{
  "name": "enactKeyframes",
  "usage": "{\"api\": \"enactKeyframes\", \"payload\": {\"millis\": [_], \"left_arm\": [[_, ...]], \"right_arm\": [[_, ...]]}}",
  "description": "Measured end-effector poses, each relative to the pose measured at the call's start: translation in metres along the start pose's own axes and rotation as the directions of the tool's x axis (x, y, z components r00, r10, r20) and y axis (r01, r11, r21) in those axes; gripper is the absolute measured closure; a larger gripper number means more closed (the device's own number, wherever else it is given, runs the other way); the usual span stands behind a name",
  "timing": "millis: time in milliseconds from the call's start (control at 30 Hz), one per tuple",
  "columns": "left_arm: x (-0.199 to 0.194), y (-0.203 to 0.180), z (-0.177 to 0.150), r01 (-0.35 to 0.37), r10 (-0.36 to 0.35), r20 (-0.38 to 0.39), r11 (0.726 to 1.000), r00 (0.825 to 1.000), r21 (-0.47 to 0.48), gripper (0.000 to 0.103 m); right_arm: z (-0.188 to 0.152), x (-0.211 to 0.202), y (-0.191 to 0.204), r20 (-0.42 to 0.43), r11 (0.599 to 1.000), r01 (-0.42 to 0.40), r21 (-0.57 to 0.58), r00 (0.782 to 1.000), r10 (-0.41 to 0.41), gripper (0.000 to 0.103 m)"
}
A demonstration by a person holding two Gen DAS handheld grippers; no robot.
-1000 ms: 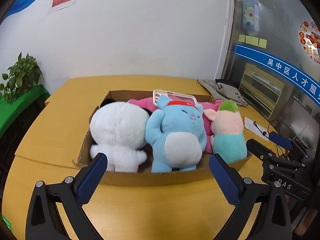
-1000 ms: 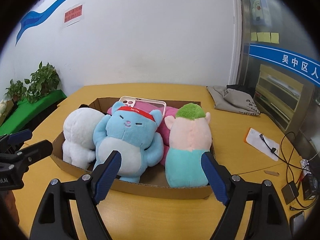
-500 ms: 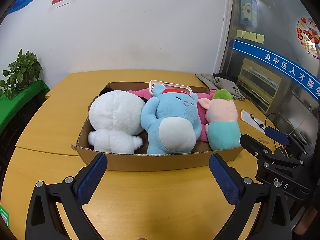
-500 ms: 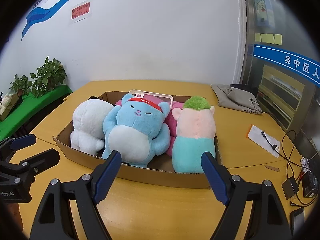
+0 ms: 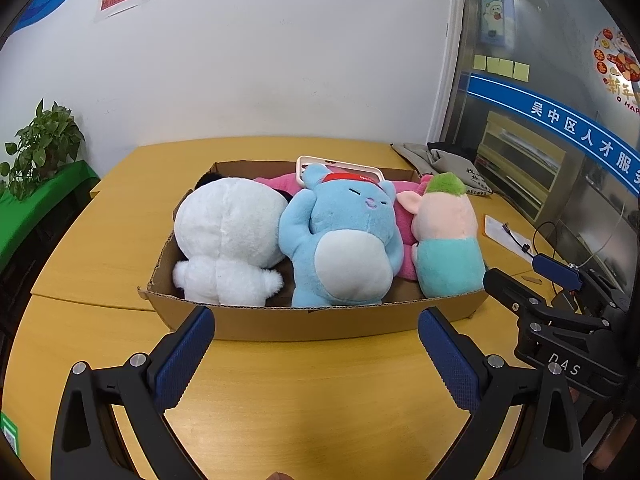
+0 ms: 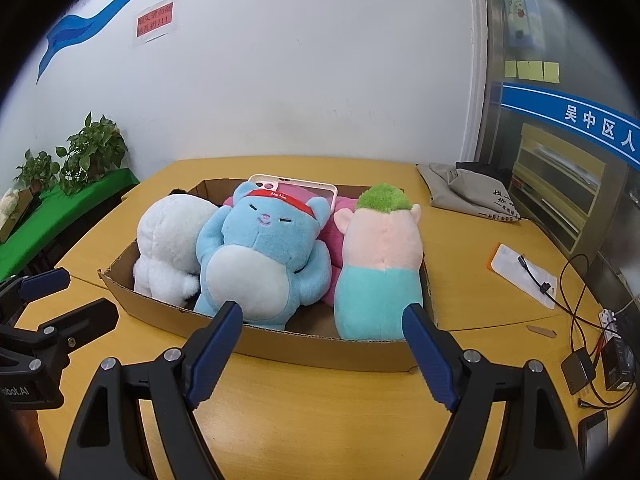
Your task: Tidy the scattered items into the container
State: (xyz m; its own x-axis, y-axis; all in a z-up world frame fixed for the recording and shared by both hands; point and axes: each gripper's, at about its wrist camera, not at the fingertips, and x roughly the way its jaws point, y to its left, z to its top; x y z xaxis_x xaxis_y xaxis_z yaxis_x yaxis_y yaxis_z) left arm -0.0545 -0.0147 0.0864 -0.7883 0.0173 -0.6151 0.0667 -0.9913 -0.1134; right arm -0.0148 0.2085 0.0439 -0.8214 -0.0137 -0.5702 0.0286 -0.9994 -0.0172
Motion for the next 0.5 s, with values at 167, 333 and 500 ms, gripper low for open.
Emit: {"api": "enactKeyframes", "payload": {"millis": [167, 333, 500], "left_arm": [[0.0019, 0.0000, -0.0007, -0.006, 0.006, -0.001, 1.000, 1.000, 0.004, 0.000], [0.0057, -0.0014, -0.0020, -0.006, 0.006, -0.011, 1.000, 1.000, 0.005, 0.000], [0.0094, -0.0043, -0.0031, -0.007, 0.007, -0.019, 1.000, 1.000, 0.009, 0.000]], "right_arm": [[-0.0013, 0.0027, 0.0002, -0.006, 1.000, -0.007, 0.002, 1.000, 0.007, 0.021], [-0.0016, 0.0066, 0.0002, -0.011, 1.000, -0.009, 0.002, 1.000, 0.009, 0.021], [-0.0026, 0.0080, -0.0007, -0.012, 1.000, -0.008, 0.004, 1.000, 0.008, 0.021]]}}
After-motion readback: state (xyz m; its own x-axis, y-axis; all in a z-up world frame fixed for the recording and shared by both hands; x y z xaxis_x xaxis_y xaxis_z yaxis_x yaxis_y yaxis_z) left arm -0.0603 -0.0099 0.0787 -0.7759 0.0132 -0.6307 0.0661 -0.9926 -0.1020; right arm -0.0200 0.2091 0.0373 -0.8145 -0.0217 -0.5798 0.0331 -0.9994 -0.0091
